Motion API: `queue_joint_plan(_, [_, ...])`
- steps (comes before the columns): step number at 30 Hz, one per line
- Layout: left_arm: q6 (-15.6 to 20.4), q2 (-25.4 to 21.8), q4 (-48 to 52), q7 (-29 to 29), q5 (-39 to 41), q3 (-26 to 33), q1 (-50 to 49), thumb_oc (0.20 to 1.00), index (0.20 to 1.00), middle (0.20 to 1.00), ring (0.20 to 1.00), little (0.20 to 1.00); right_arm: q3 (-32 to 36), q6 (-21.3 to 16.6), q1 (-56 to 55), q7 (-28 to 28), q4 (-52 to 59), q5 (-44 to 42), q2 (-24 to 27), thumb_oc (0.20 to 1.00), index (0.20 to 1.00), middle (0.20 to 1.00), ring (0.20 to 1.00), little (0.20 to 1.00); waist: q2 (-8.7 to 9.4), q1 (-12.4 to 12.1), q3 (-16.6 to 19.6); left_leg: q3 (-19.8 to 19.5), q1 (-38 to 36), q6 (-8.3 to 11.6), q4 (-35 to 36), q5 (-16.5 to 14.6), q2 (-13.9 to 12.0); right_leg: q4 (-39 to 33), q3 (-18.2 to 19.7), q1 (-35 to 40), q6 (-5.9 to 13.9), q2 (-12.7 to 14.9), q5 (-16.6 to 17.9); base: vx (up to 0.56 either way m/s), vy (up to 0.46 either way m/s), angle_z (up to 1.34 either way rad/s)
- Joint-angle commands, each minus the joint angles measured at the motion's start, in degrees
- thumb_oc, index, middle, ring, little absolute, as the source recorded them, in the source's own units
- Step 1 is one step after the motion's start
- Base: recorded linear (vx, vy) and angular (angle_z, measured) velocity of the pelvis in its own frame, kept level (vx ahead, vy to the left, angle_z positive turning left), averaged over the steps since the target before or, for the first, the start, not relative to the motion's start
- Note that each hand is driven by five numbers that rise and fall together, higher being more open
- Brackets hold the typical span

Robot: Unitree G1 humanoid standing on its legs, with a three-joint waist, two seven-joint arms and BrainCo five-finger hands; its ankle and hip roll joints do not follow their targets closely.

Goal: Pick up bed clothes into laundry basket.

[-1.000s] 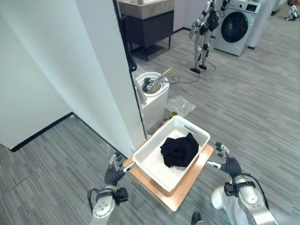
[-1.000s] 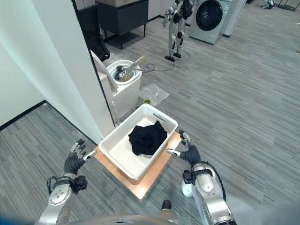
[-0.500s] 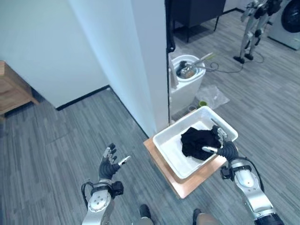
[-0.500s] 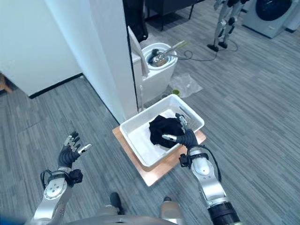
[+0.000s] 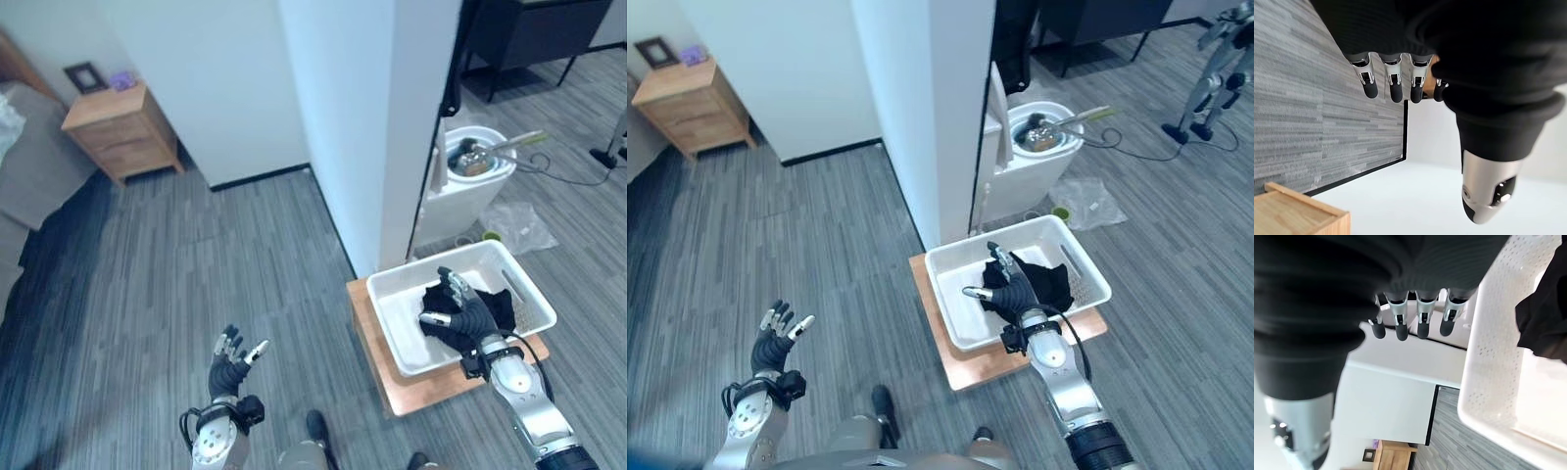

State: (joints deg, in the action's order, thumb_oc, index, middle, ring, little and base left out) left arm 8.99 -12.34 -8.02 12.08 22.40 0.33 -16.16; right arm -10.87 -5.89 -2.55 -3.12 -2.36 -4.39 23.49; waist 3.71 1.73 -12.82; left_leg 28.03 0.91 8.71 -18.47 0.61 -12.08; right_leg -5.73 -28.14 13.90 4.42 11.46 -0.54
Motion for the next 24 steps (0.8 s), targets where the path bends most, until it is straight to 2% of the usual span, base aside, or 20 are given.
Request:
queue_joint_plan(1, [2.0,-2.5,3.5,-0.1,1.8,1.5,1.7,1.0,1.0,1.0,1.0,1.0,1.6,-2.2,3.4,-0.5,-0.1,1.8,0.4,1.0,1.0,1.0,1.0,1.0,-1.43,2.1,4.2,1.1,-8.5,-0.26,5.0,-5.3,-5.9,1.0,0.2,-5.4,-0.51,-1.5,-1.8,-0.1,0.201,0.91])
queue_joint_plan(3, [1.5,-3.0,3.7,-0.2,1.9,1.4,1.9,1.0,1.0,1.0,1.0,1.0,2.6,-2.0,2.7,-0.8,0.0,2.1,0.5,1.0,1.0,1.0,1.0,1.0,-1.8,3.4,5.5,4.3,-12.3,0.69,9.3,-4.2,-7.4,1.2,-3.1,-6.5,0.07,-0.1,-0.6,-0.14,0.269,1.23])
queue_joint_plan(5, [0.8,-4.2,4.3,-0.2,1.6,1.1,2.6,1.0,1.0,1.0,1.0,1.0,3.6,-1.9,2.6,-1.3,0.1,2.6,1.0,1.0,1.0,1.0,1.0,1.0,-2.0,4.2,6.5,8.3,-14.7,2.24,15.2,0.1,-10.3,1.6,-7.3,-7.6,0.97,2.2,0.8,-0.18,0.333,1.65])
queue_joint_plan(7, [-0.2,-4.6,4.7,-1.2,1.6,0.8,2.4,1.0,1.0,1.0,1.0,1.0,4.7,-0.9,2.1,-1.7,0.4,3.7,1.3,1.0,1.0,1.0,1.0,1.0,-2.79,4.5,7.3,8.3,-15.3,2.52,20.6,2.0,-9.4,2.6,-8.5,-8.1,1.73,3.4,1.6,-0.15,0.388,1.06])
queue_joint_plan(9, [-0.8,-5.8,4.6,-2.2,-0.1,0.7,3.0,1.0,1.0,1.0,1.0,1.0,5.3,-0.1,1.9,-2.1,-0.2,5.5,1.1,1.0,1.0,1.0,1.0,1.0,-2.03,4.7,7.6,6.3,-13.6,2.45,23.0,1.2,-7.8,4.0,-9.7,-9.2,3.61,6.5,4.5,-0.16,0.39,1.34])
queue_joint_plan(10, [-0.8,-5.9,4.6,-2.2,-0.1,0.7,3.0,1.0,1.0,1.0,1.0,1.0,5.4,0.0,1.9,-2.1,-0.2,5.6,1.0,1.0,1.0,1.0,1.0,1.0,-1.89,4.8,7.7,6.1,-13.5,2.32,23.0,1.1,-7.6,4.0,-9.8,-9.2,3.77,6.7,4.7,-0.05,0.203,1.05])
queue_joint_plan(11, [-1.8,-3.9,6.3,2.4,-5.5,-4.8,9.0,1.0,1.0,1.0,1.0,1.0,2.9,1.3,2.5,-1.7,-0.8,6.5,-0.7,1.0,1.0,1.0,1.0,1.0,-0.2,6.3,8.0,6.6,-13.4,1.99,23.2,0.4,-6.6,4.4,-9.6,-9.5,4.78,8.1,6.1,0.0,0.122,1.01])
queue_joint_plan(13, [-2.3,-4.2,6.0,2.1,-7.6,-6.0,10.9,1.0,1.0,1.0,1.0,1.0,1.0,1.0,2.7,-2.5,-1.5,6.7,-1.8,1.0,1.0,1.0,1.0,1.0,0.91,6.4,8.1,6.2,-13.4,1.39,23.5,-0.5,-5.7,4.8,-8.9,-9.7,5.5,8.8,6.8,-0.02,0.137,0.58])
queue_joint_plan(14, [-3.3,-3.6,7.5,1.7,-10.7,-9.1,11.7,1.0,1.0,1.0,1.0,1.0,-1.7,1.0,3.3,-3.0,-2.5,7.3,-3.0,1.0,1.0,1.0,1.0,1.0,3.51,6.1,8.0,6.1,-13.4,0.41,23.5,-2.2,-4.3,6.3,-8.9,-10.2,7.27,10.9,9.4,-0.05,0.166,0.27])
queue_joint_plan(15, [-3.8,-3.8,7.2,1.6,-11.8,-10.0,11.8,1.0,1.0,1.0,1.0,1.0,-2.3,1.2,3.4,-3.4,-3.0,7.5,-3.6,1.0,1.0,1.0,1.0,1.0,4.87,6.0,7.8,5.9,-13.3,-0.11,23.5,-2.8,-3.6,7.3,-8.4,-10.5,8.1,11.8,10.4,-0.08,0.178,-0.15])
queue_joint_plan(16, [-4.4,-4.1,6.1,2.2,-12.5,-11.6,12.3,1.0,1.0,1.0,1.0,1.0,-3.4,1.3,2.5,-3.8,-3.7,7.1,-5.1,1.0,1.0,1.0,1.0,1.0,7.18,6.5,7.2,5.5,-12.8,-0.94,23.5,-3.4,-2.9,10.3,-6.2,-11.5,9.72,13.2,12.8,-0.04,0.072,-0.15])
queue_joint_plan(17, [-4.3,-4.2,6.0,2.3,-12.6,-11.7,12.4,1.0,1.0,1.0,1.0,1.0,-3.4,1.3,2.5,-3.9,-3.8,7.1,-5.2,1.0,1.0,1.0,1.0,1.0,7.37,6.5,7.2,5.5,-12.7,-1.04,23.5,-3.4,-2.7,10.6,-6.1,-11.6,9.75,13.4,12.8,-0.04,0.073,0.17])
queue_joint_plan(18, [-4.6,-4.3,5.5,2.6,-12.7,-12.7,12.5,1.0,1.0,1.0,1.0,1.0,-3.8,1.4,1.7,-3.9,-3.9,6.8,-5.9,1.0,1.0,1.0,1.0,1.0,8.0,7.0,7.1,4.8,-12.3,-1.71,23.5,-3.7,-2.4,12.8,-3.6,-12.1,9.76,13.2,11.8,-0.01,0.12,0.52])
queue_joint_plan(20, [-4.7,-4.1,4.5,3.3,-13.1,-14.4,12.9,1.0,1.0,1.0,1.0,1.0,-5.3,1.5,0.7,-4.2,-4.4,6.3,-6.9,1.0,1.0,1.0,1.0,1.0,9.13,7.7,7.1,3.3,-11.8,-3.32,23.5,-4.3,-1.1,18.7,1.6,-12.5,9.32,11.7,9.4,-0.01,0.205,0.62])
queue_joint_plan(23, [-5.2,-3.8,2.9,3.8,-14.0,-16.7,13.5,1.0,1.0,1.0,1.0,1.0,-8.1,1.3,0.5,-3.9,-5.2,5.8,-8.5,1.0,1.0,1.0,1.0,1.0,9.73,7.5,7.2,0.9,-11.1,-5.66,23.5,-4.7,1.2,27.5,6.6,-12.1,8.8,8.1,6.2,-0.02,0.19,0.91])
queue_joint_plan(24, [-5.5,-3.6,2.2,4.0,-14.2,-17.5,13.7,1.0,1.0,1.0,1.0,1.0,-8.9,1.2,0.5,-4.1,-5.4,5.7,-9.0,1.0,1.0,1.0,1.0,1.0,9.82,7.4,7.1,0.8,-10.3,-6.51,23.5,-3.6,1.8,29.4,7.1,-12.9,7.42,6.6,5.6,-0.03,0.152,0.62])
